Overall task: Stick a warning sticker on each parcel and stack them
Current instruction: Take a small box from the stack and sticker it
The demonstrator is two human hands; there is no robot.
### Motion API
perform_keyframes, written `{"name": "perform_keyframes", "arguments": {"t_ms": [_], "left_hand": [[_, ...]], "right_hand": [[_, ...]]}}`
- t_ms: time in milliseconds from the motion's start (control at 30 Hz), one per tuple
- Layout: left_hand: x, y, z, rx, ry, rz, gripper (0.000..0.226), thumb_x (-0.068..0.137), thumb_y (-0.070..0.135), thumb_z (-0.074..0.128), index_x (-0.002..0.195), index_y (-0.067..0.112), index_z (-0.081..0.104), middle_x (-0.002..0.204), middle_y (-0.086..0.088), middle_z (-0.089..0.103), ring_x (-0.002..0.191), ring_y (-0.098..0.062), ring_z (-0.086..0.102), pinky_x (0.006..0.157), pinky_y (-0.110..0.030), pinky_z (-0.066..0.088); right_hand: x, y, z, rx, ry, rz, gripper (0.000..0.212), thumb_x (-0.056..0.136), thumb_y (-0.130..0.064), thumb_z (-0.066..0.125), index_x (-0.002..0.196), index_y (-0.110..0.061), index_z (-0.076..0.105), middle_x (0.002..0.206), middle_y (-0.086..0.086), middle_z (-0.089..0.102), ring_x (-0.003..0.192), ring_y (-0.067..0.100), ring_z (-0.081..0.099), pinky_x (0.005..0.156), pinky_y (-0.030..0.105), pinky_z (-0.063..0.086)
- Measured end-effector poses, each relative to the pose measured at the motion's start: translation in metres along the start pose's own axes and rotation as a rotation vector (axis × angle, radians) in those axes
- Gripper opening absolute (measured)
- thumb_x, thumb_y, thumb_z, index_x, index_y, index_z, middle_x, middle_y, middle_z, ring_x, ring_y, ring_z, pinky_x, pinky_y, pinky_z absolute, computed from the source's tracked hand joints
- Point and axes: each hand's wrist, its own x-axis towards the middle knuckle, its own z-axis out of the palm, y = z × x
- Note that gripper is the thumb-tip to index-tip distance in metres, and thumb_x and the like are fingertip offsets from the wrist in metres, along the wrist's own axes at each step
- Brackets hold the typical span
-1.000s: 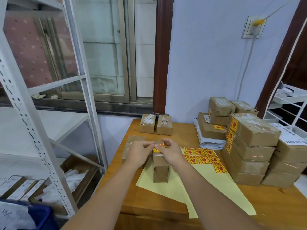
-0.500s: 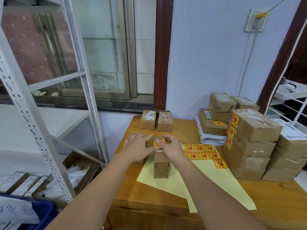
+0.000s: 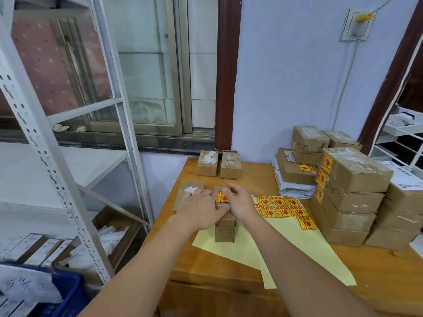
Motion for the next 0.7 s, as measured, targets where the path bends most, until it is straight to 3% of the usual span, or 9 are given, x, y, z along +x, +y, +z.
{"name": "perform_keyframes", "arguments": {"t_ms": [133,267,333,400,433,533,700], "left_hand": [[-0.006,-0.003,-0.001,-0.046,-0.051,0.001,0.082,0.097,0.076,0.026,0.162,0.026,0.025,0.164,0.001,0.035,0.152,-0.023,0.024,0.122,-0.050,0.014],[-0.010,-0.004,0.001,-0.073,-0.080,-0.006,0.088,0.097,0.078,0.025,0.165,0.024,0.014,0.169,0.002,0.023,0.156,-0.021,0.016,0.124,-0.048,0.013],[-0.010,-0.005,0.003,-0.080,-0.082,-0.004,0.088,0.097,0.078,0.024,0.165,0.024,0.013,0.169,0.002,0.023,0.156,-0.021,0.015,0.124,-0.047,0.013],[-0.011,-0.005,0.004,-0.088,-0.079,-0.004,0.088,0.097,0.078,0.024,0.165,0.024,0.013,0.169,0.002,0.023,0.156,-0.020,0.015,0.124,-0.047,0.014],[-0.011,-0.005,0.004,-0.091,-0.077,-0.004,0.089,0.096,0.078,0.025,0.165,0.024,0.013,0.169,0.003,0.023,0.156,-0.020,0.015,0.124,-0.047,0.014],[-0.010,-0.004,0.005,-0.098,-0.073,-0.007,0.088,0.096,0.078,0.025,0.165,0.024,0.013,0.169,0.003,0.024,0.156,-0.020,0.016,0.124,-0.047,0.014],[-0.011,-0.002,0.006,-0.117,-0.073,-0.015,0.088,0.096,0.079,0.026,0.165,0.025,0.012,0.169,0.004,0.023,0.156,-0.019,0.016,0.124,-0.048,0.014]], "right_hand": [[-0.004,0.000,-0.009,-0.011,-0.097,-0.001,0.073,0.090,-0.049,0.071,0.151,-0.019,0.046,0.151,-0.001,0.050,0.136,0.017,0.048,0.106,0.028,0.040],[-0.004,0.001,-0.023,0.074,-0.233,0.030,0.083,0.084,-0.036,0.081,0.154,-0.020,0.041,0.152,-0.001,0.047,0.122,0.007,0.047,0.083,0.012,0.045],[-0.003,0.001,-0.029,0.137,-0.288,0.065,0.084,0.084,-0.033,0.082,0.155,-0.024,0.039,0.155,-0.002,0.044,0.126,0.008,0.047,0.087,0.017,0.049],[-0.002,0.002,-0.032,0.182,-0.331,0.114,0.082,0.085,-0.030,0.082,0.154,-0.029,0.039,0.159,-0.003,0.040,0.133,0.013,0.048,0.101,0.034,0.050],[-0.002,0.002,-0.033,0.217,-0.352,0.137,0.079,0.087,-0.025,0.080,0.154,-0.030,0.038,0.160,-0.004,0.038,0.132,0.014,0.051,0.098,0.035,0.052],[-0.003,0.002,-0.037,0.334,-0.391,0.200,0.071,0.094,-0.011,0.069,0.156,-0.027,0.037,0.158,-0.007,0.040,0.107,0.005,0.060,0.068,0.022,0.054],[-0.002,0.001,-0.037,0.375,-0.394,0.253,0.064,0.096,-0.007,0.060,0.153,-0.030,0.043,0.135,-0.006,0.057,0.112,0.015,0.063,0.071,0.027,0.055]]}}
